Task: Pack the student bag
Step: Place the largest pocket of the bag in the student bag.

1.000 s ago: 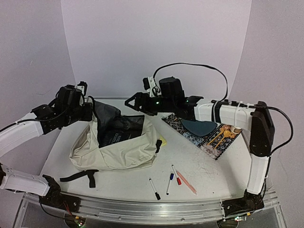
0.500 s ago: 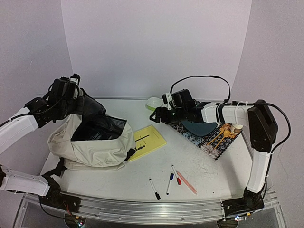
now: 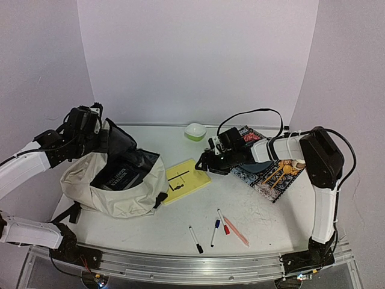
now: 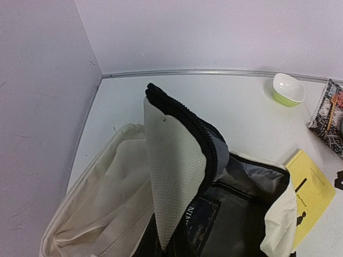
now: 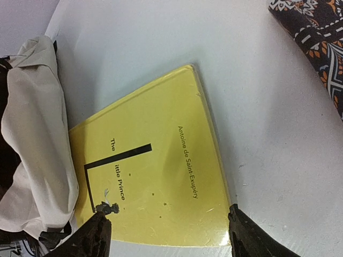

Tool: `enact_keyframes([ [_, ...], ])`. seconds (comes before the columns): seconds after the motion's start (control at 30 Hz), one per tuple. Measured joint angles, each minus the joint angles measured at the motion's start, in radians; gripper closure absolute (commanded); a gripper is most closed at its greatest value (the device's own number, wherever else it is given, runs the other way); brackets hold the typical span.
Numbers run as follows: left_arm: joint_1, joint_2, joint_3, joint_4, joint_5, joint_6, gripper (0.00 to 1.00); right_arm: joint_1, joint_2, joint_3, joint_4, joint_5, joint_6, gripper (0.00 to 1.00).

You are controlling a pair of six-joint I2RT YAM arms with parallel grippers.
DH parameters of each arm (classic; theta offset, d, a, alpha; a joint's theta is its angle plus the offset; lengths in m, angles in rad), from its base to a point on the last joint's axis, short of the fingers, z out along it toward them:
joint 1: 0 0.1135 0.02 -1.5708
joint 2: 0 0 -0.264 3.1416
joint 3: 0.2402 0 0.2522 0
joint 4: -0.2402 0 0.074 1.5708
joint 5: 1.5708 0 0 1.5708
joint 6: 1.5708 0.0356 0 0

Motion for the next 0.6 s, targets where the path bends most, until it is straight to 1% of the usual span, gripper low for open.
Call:
enact_keyframes([
  [0.07,0.0,-0.017,-0.023,0.002,0.038,-0.041,0.93,-0.002,0.0,0.0,0.001,-0.001,0.0,0.25],
  [0.13,0.0,-0.037,-0.046,0.008,0.072,-0.079,0.9,-0.002,0.0,0.0,0.002,-0.002,-0.002,0.25],
  [0.27,0.0,-0.079,-0.104,0.017,0.13,-0.182,0.89,-0.003,0.002,0.0,0.002,-0.002,-0.003,0.25],
  [0.43,0.0,-0.101,-0.194,0.018,0.124,-0.344,0.88,-0.005,0.011,0.0,0.002,-0.007,-0.003,0.25],
  [0.6,0.005,-0.056,-0.275,0.019,0.071,-0.492,0.84,-0.005,0.015,-0.004,0.003,-0.014,-0.004,0.25],
])
